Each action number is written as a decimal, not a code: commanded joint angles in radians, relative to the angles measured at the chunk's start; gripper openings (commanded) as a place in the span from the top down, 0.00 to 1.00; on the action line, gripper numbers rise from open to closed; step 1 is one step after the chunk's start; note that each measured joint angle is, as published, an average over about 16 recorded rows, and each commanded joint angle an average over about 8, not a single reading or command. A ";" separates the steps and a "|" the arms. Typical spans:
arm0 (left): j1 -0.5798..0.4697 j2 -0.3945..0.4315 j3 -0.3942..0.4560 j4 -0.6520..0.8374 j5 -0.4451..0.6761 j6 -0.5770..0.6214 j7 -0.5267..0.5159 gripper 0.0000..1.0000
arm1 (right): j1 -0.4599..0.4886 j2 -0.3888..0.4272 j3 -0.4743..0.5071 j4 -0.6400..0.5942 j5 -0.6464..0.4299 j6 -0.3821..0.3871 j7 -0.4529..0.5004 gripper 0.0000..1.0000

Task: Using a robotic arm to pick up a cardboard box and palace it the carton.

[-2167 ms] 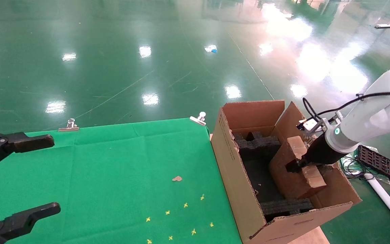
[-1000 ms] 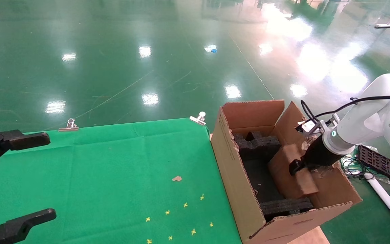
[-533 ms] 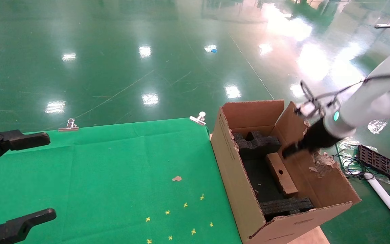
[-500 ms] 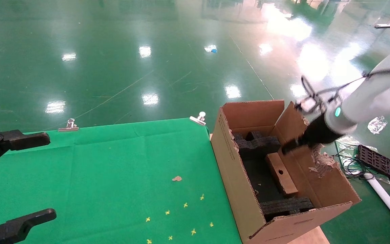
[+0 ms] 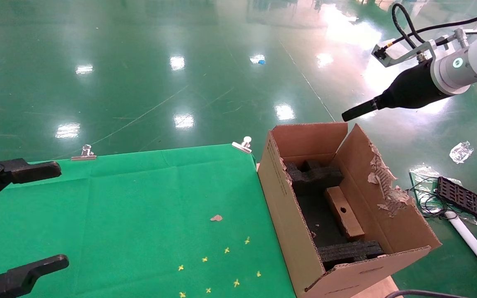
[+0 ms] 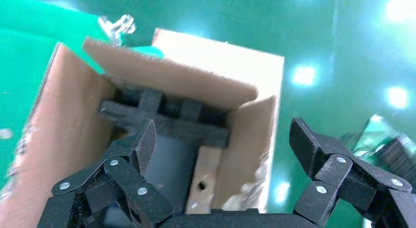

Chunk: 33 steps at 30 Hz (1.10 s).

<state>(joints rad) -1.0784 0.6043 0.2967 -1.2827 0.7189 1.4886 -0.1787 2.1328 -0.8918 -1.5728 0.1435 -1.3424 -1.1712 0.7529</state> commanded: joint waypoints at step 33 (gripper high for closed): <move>-0.001 0.000 0.002 0.001 -0.001 0.000 0.001 0.00 | -0.475 0.134 0.595 0.546 0.282 -0.138 -0.275 0.00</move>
<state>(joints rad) -1.0791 0.6038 0.2987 -1.2815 0.7178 1.4883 -0.1775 1.6569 -0.7575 -0.9770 0.6898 -1.0597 -1.3093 0.4772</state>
